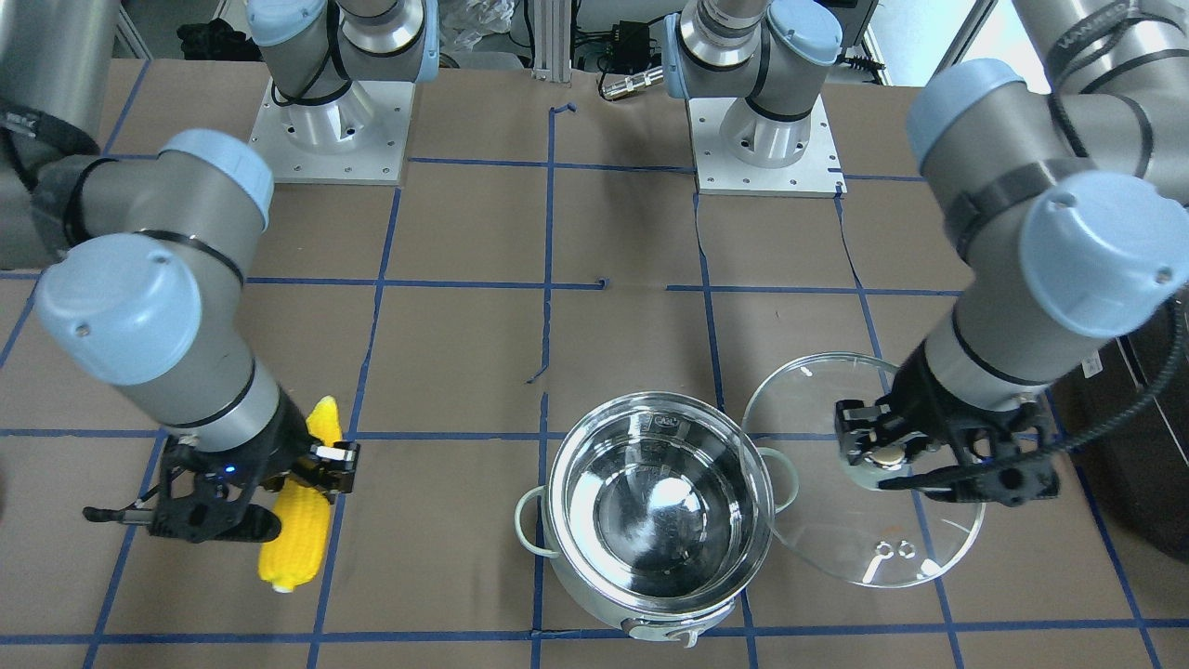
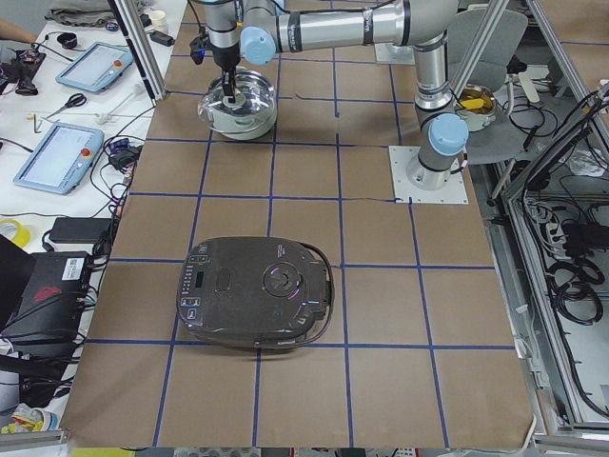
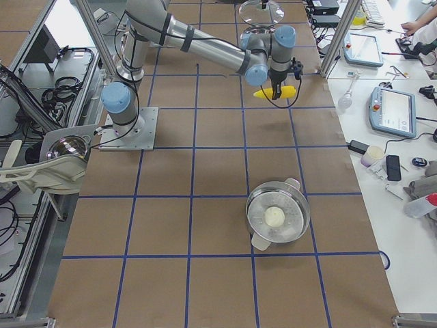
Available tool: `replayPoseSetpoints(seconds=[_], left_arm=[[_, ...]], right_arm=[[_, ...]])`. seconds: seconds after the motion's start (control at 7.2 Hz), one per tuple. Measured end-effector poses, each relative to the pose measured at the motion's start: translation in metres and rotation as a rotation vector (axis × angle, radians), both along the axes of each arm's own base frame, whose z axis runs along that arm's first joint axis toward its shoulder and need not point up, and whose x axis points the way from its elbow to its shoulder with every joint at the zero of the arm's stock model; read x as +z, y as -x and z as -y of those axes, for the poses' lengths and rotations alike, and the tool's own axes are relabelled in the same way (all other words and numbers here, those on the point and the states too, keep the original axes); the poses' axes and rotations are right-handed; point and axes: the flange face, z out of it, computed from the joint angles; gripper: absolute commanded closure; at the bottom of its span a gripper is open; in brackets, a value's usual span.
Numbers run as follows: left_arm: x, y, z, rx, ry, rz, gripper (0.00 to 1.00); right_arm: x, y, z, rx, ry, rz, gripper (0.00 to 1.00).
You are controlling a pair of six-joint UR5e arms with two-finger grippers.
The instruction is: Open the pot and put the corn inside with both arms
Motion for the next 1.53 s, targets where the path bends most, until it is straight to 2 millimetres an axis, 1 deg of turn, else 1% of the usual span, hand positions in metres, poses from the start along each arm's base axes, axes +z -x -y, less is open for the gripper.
replayPoseSetpoints(seconds=[0.14,0.28,0.42,0.56,0.69,0.83,0.97,1.25,1.53], left_arm=[[-0.019,-0.059,-0.008,0.017,-0.036,-0.009,1.00],[-0.040,-0.096,-0.019,0.025,-0.051,-0.017,1.00],[-0.065,-0.117,-0.029,0.025,-0.038,-0.015,1.00],[-0.094,-0.125,-0.041,0.030,-0.019,-0.009,1.00],[-0.121,-0.125,-0.053,0.035,-0.007,-0.004,1.00],[-0.143,-0.123,-0.064,0.038,-0.010,-0.004,1.00],[-0.154,-0.119,-0.071,0.032,-0.015,-0.004,1.00],[-0.165,-0.107,-0.074,0.000,-0.019,-0.007,1.00],[-0.175,-0.106,-0.076,-0.027,-0.004,-0.002,1.00]], right_arm=[[0.017,-0.066,-0.016,-0.043,0.005,0.012,1.00],[0.020,-0.129,-0.034,-0.070,0.014,0.028,1.00],[0.013,-0.183,-0.048,-0.077,0.031,0.045,1.00],[-0.001,-0.224,-0.052,-0.070,0.056,0.067,1.00],[-0.015,-0.253,-0.048,-0.056,0.073,0.086,0.99],[-0.022,-0.271,-0.046,-0.027,0.085,0.097,0.19],[-0.026,-0.281,-0.044,0.036,0.104,0.104,0.00],[-0.033,-0.290,-0.038,0.181,0.160,0.108,0.00],[-0.034,-0.291,-0.035,0.216,0.176,0.108,0.00]])
